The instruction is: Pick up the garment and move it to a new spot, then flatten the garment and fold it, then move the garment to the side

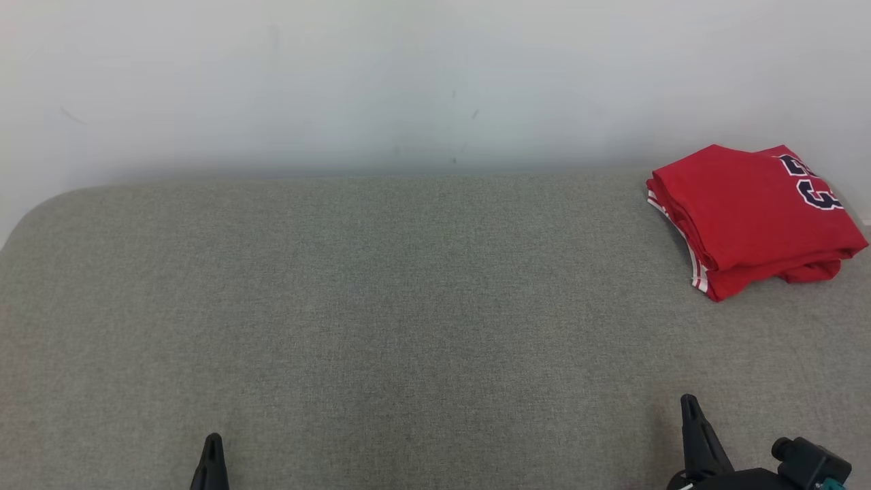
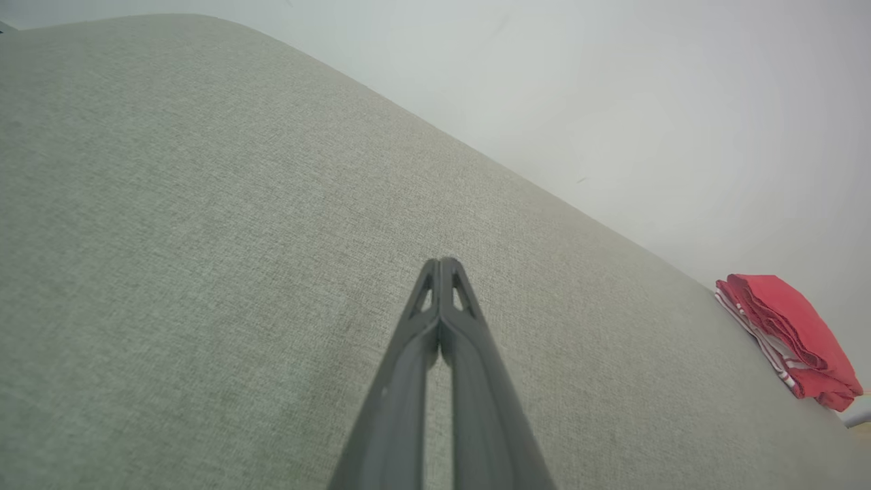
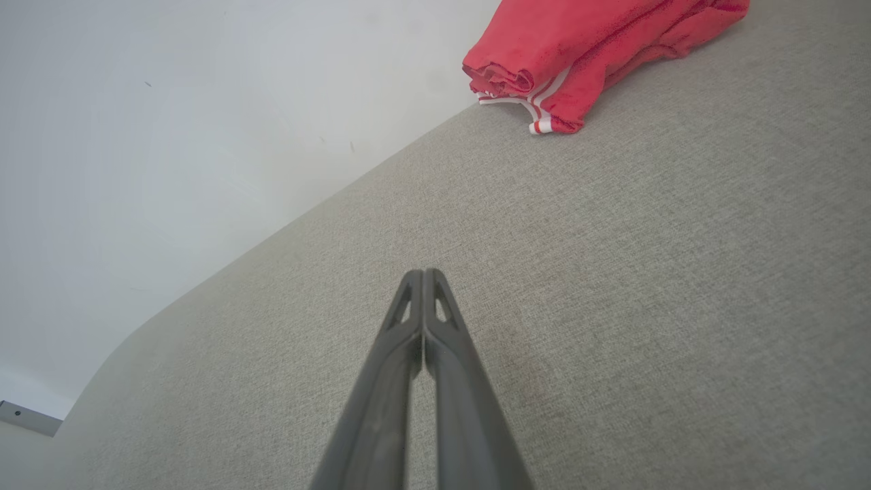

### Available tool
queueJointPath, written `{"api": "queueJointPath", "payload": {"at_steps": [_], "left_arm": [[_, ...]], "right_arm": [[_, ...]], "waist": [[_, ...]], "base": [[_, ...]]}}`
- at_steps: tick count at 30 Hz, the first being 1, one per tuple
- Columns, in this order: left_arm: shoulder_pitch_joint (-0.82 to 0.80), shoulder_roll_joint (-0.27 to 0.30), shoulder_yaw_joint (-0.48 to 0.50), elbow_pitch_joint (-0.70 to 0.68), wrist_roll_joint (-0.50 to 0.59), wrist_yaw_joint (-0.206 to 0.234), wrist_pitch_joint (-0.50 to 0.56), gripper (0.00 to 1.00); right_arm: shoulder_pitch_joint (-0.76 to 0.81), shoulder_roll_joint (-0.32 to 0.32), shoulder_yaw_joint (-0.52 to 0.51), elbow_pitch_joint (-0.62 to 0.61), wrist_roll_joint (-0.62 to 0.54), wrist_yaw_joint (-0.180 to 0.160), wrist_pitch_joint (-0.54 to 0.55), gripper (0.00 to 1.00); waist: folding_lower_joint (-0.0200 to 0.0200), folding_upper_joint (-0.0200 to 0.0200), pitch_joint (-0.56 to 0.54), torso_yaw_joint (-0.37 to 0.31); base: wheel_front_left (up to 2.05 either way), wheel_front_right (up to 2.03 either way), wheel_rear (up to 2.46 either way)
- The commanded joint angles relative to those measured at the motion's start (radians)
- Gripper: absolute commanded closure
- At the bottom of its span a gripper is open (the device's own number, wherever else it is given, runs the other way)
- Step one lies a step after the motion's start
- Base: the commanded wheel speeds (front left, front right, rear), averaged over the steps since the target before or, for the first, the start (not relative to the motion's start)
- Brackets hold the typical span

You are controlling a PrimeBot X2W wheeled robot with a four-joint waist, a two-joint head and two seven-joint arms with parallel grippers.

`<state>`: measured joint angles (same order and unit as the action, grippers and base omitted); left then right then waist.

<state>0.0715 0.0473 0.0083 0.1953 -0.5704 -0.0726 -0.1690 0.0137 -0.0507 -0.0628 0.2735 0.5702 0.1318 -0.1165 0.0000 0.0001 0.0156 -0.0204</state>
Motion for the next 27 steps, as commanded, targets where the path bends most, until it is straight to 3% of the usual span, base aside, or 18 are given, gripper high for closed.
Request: {"api": "queueJointPath", "payload": {"at_steps": [1,27], "left_arm": [[-0.026,0.003,0.006,-0.018,-0.044,-0.007,0.007,1.0],[-0.051,0.003,0.03,-0.028,-0.408,-0.026,0.076,1.0]], "right_arm": [[-0.029,0.0,-0.006,-0.014,0.041,0.0,0.01,1.0],[-0.073,0.0,-0.033,-0.012,0.399,-0.001,0.119,1.0]], "waist": [[0.0,-0.0001,0.0,0.0],[0.0,-0.0001,-0.003,0.006]], "base": [[0.0,0.0,0.0],[0.0,0.0,0.0]]}}
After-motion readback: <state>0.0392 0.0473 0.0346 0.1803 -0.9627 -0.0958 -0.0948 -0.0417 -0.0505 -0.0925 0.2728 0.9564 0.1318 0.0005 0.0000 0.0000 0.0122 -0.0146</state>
